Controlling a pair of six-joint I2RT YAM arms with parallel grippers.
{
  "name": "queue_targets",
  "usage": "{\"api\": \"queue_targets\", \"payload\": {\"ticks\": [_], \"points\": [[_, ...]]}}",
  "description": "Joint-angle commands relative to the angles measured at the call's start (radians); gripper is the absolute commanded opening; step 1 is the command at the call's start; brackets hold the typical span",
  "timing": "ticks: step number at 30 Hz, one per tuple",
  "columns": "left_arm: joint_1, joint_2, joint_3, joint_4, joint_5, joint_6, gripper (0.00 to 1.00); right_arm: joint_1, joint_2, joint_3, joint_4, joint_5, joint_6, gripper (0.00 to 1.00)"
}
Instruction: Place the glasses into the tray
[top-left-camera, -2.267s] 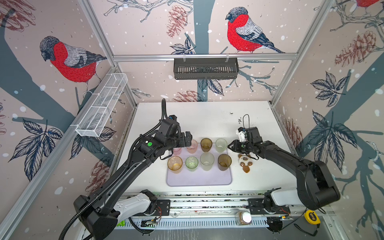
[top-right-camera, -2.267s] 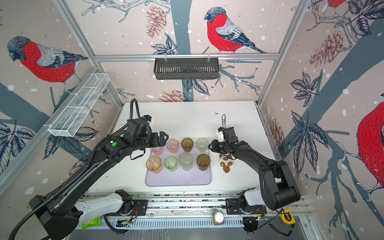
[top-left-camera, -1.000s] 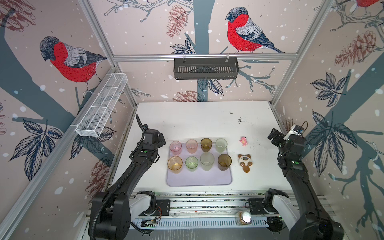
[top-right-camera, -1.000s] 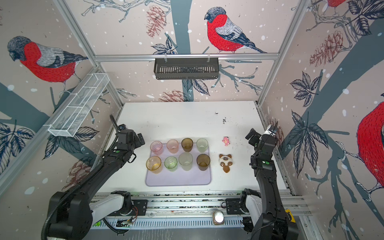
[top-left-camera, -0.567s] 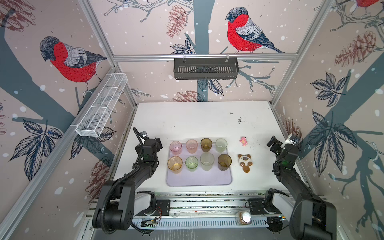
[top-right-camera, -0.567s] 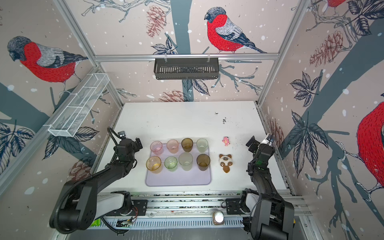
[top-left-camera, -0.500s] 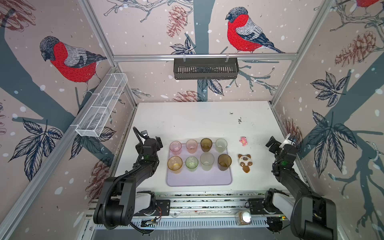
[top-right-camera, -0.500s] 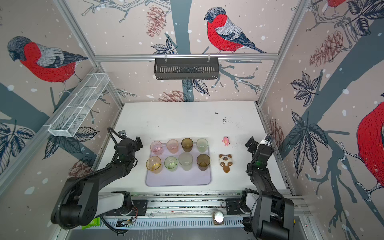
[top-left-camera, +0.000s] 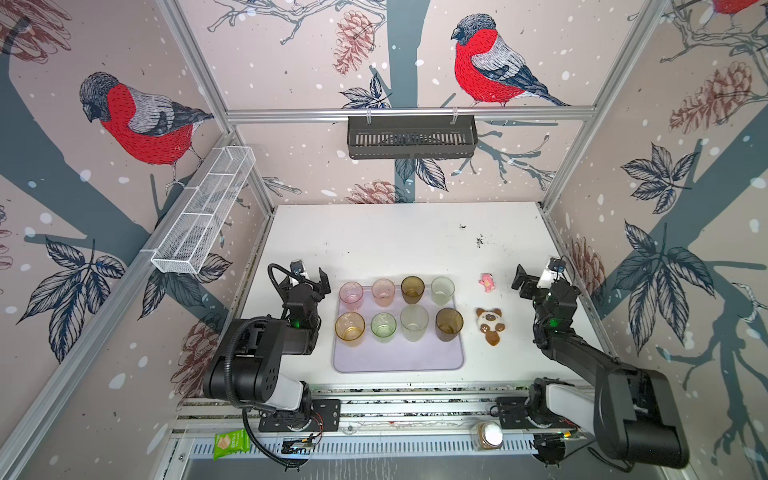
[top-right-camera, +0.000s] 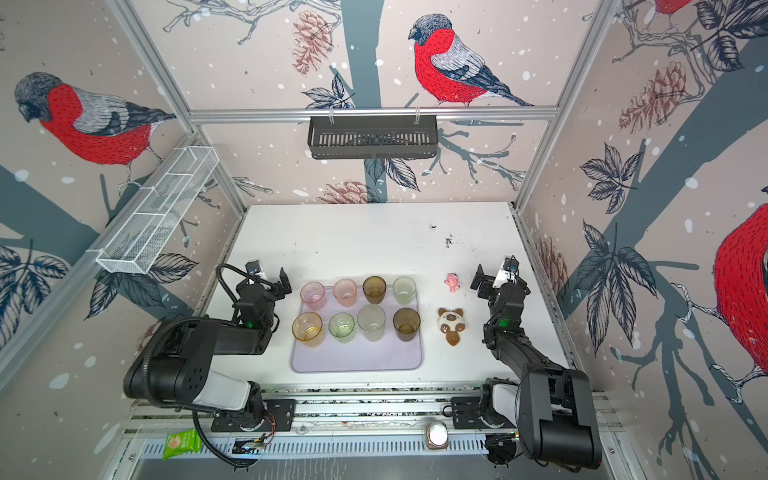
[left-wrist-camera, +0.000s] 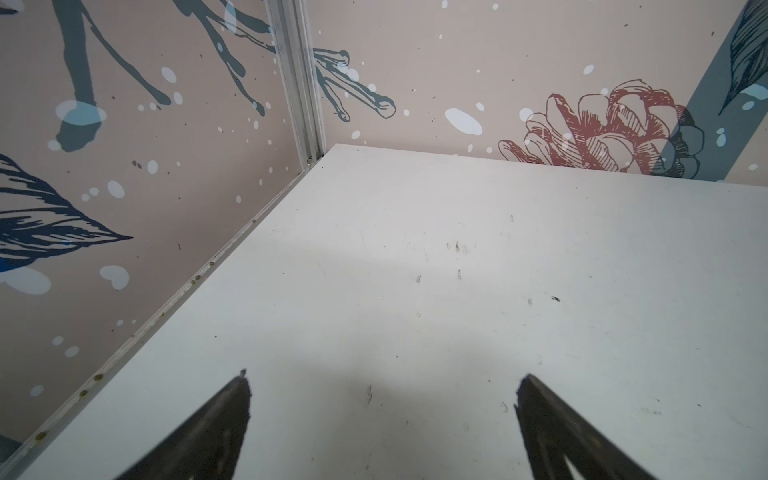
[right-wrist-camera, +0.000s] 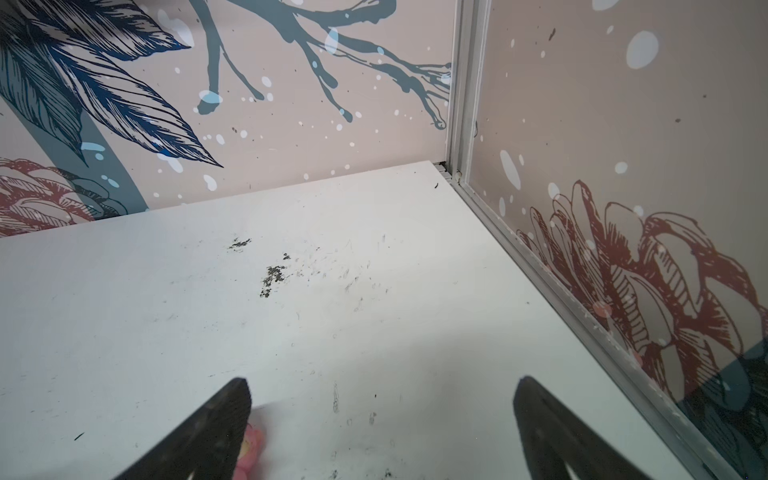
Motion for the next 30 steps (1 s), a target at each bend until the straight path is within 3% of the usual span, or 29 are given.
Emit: {"api": "queue_targets", "payload": {"ticks": [1,10,17,19,26,30], "points": [[0.002,0.048,-0.014,0.193,0.024,0.025,0.99,-0.001,0.040,-0.024,0.143,0.030,0.039,1.00],[0.001,0.051,-0.011,0.185,0.029,0.029,0.99,-0.002,0.211,-0.022,0.339,-0.016,0.046,1.00],[0.001,0.053,-0.009,0.187,0.029,0.029,0.99,0.054,0.324,-0.062,0.530,-0.013,-0.020,1.00],[0.001,0.053,-0.009,0.186,0.029,0.028,0.99,0.058,0.352,-0.075,0.585,0.019,-0.012,1.00],[0.001,0.052,-0.010,0.188,0.025,0.029,0.99,0.112,0.356,-0.031,0.503,0.188,-0.019,1.00],[0.001,0.051,-0.012,0.190,0.025,0.031,0.99,0.132,0.360,-0.022,0.494,0.221,-0.030,1.00]]}}
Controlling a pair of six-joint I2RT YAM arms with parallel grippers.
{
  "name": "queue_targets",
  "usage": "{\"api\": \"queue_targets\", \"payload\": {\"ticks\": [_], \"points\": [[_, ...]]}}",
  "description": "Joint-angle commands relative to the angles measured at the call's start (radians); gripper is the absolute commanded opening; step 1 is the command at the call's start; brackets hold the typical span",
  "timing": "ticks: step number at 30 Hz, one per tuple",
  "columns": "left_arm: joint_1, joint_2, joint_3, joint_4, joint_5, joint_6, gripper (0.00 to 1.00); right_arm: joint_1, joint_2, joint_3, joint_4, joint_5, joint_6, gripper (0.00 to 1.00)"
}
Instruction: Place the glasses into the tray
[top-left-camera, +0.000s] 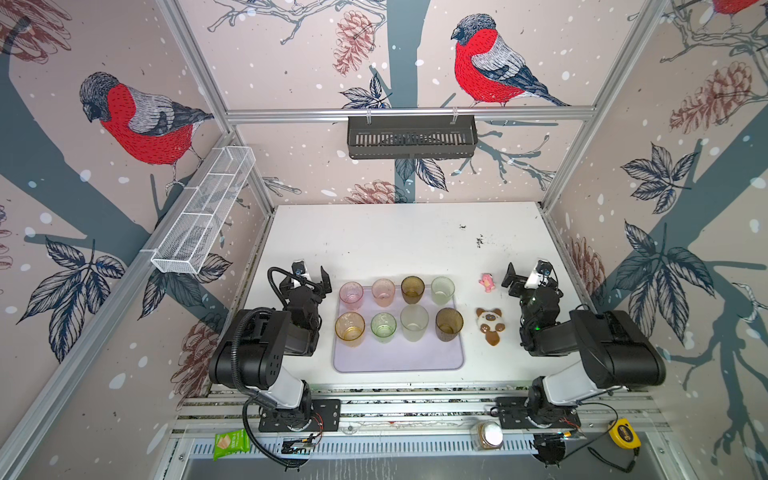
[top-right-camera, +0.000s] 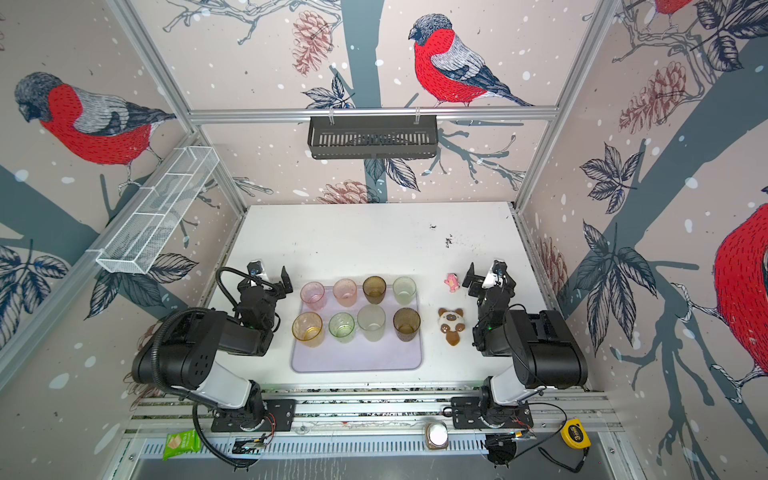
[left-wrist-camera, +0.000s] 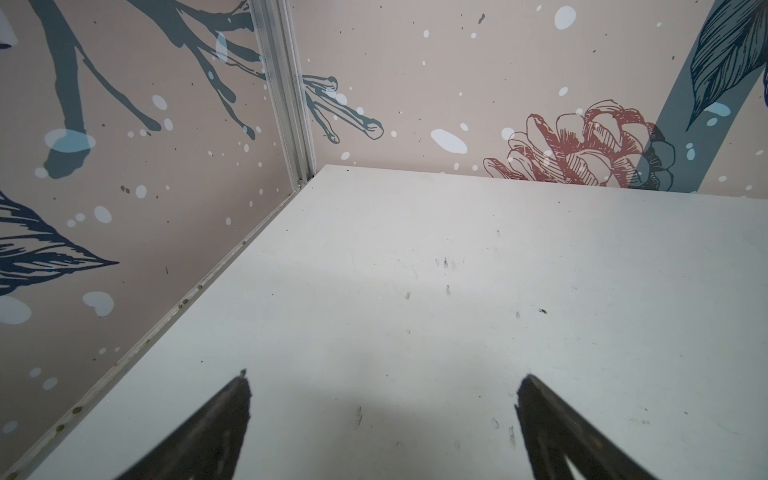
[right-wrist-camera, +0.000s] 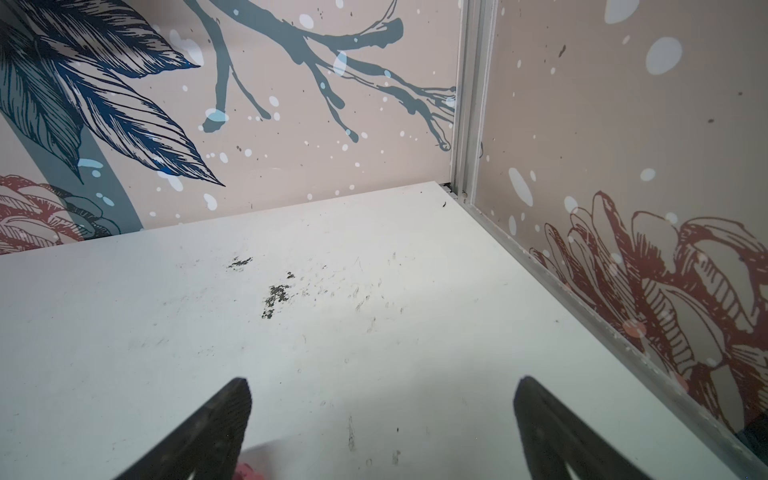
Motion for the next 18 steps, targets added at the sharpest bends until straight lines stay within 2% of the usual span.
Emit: {"api": "queue_targets", "payload": {"ticks": [1,18], "points": [[0.001,-0.001,-0.001,0.069,0.001,0.006,0.99,0.004,0.002,0.004,0.009,0.062,-0.022,1.00],[-0.001,-0.003,-0.001,0.067,0.002,0.006,0.99,0.004,-0.001,-0.001,0.017,0.061,-0.021,1.00]]}}
